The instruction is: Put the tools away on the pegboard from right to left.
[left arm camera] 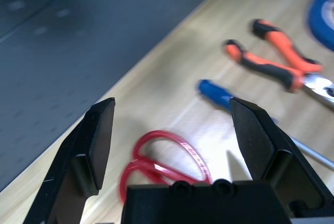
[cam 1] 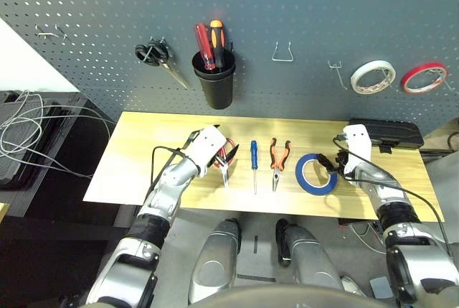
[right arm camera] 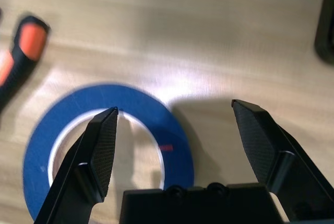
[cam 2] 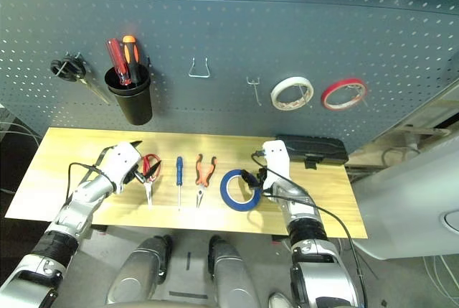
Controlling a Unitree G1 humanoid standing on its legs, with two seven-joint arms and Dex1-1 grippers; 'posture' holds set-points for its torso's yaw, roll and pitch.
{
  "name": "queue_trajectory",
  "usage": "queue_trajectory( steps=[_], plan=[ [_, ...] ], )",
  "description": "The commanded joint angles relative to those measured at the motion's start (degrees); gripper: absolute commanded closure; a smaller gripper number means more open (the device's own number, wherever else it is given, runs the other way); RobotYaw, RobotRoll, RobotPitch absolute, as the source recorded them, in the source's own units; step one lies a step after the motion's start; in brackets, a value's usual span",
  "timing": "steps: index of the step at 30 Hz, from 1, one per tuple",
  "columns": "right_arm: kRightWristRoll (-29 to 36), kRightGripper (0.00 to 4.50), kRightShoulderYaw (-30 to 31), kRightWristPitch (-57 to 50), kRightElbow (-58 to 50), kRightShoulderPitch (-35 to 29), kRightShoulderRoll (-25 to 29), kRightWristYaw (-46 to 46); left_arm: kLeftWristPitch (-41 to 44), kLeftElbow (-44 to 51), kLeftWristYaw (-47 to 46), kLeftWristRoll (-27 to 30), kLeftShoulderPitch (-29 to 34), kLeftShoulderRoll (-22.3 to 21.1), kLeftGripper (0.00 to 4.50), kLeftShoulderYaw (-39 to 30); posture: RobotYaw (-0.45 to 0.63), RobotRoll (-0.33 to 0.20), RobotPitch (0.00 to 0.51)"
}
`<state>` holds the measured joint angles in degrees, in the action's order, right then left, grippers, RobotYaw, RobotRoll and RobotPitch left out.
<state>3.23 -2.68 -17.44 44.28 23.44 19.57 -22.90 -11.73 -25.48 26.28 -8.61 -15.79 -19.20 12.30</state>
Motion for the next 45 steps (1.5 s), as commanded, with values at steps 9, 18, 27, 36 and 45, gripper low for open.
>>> queue_trajectory(
  steps=[9,18,27,36,45],
  plan=[
    [-2.8,0.02,2.3,-6.0,4.3,0.1,0.2,0.0,0.9,2.0,3.4,-1.1,2.5,-0.5,0.01,2.5,0.18,0.000,0.207],
    [-2.8,2.67,2.1,-5.7,-0.6,-1.6,1.1,-0.2,-0.3,1.3,2.8,-0.8,2.1,-0.4,0.00,1.8,0.17,0.000,0.203],
    [-1.5,3.80,-0.8,7.1,-14.0,-8.4,2.4,1.4,-6.3,1.8,1.0,0.8,1.9,0.6,0.00,0.4,0.15,0.000,0.207],
    [-7.8,3.80,-0.3,29.3,-24.3,-19.2,8.8,4.0,-13.8,3.2,0.9,2.0,2.1,0.9,0.00,-0.1,0.14,0.000,0.214],
    [-12.6,3.80,-3.0,46.0,-30.4,-21.8,12.3,11.3,-18.5,5.7,3.7,6.5,1.5,1.8,0.00,-0.1,0.12,0.000,0.215]
  ],
)
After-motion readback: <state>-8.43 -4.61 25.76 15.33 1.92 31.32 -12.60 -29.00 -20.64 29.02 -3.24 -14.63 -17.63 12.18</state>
